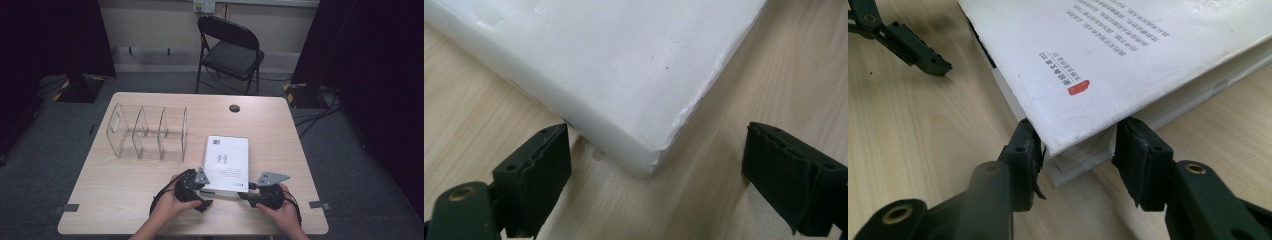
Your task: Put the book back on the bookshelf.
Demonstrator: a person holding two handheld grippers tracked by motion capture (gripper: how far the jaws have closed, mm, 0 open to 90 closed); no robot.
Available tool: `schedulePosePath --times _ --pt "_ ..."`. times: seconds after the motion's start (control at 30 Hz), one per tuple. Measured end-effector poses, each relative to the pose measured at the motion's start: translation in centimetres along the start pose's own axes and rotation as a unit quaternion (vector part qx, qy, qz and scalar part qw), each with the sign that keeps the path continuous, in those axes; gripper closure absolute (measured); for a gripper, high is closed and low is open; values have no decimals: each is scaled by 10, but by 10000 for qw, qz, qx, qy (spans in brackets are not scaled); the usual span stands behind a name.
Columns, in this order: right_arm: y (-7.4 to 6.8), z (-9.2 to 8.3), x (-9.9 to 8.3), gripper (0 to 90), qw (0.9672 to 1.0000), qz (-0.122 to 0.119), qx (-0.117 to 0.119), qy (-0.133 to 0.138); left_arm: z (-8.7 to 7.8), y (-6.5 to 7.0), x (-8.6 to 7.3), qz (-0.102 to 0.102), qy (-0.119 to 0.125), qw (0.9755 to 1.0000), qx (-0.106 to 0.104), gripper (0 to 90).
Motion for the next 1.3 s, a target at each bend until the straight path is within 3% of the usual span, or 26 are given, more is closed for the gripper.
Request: schedulePosePath --times 0.17,0.27,0.43,0.5,0.6,0.77,0.87,0.93,1.1,1.27,1.3 --pt "-2 -4 8 587 9998 120 95 84 0 0 0 1 -11 10000 -68 118" --pt "-5 -7 13 641 9997 116 125 145 -1 0 -1 12 -61 9999 -153 113" --pt "-5 -8 16 644 9999 37 103 129 -1 1 -1 -10 -25 9999 -160 113" --pt "-5 -8 16 644 9998 40 112 160 -2 -2 -1 -21 26 10000 -3 146" --pt "-5 -8 16 644 9998 48 111 173 -6 -5 2 81 153 9997 169 198" --pt "-5 -8 16 644 9997 47 139 187 -18 -2 17 313 427 9984 174 175" --pt "-5 -8 16 644 9997 47 148 197 -16 1 23 468 360 9982 130 169" --pt "-5 -8 16 644 9997 52 157 193 -14 0 26 557 337 9975 269 151" --pt "-5 -8 17 644 9997 67 146 187 -14 0 34 529 462 9972 251 155" --pt "-5 -8 17 644 9997 97 160 180 -11 3 41 717 395 9962 309 150" --pt "-5 -8 17 644 9997 102 161 176 -6 4 47 754 544 9950 364 143"
Point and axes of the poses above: each handheld gripper's, and its own axes: z roughly forward along the jaws, x roughly out of its top, y roughly to its right, the point moved 9 cm from there along z, roughly forward along the jaws, and after that the axes turned 7 degrees about -x, right-handed, at the moved point
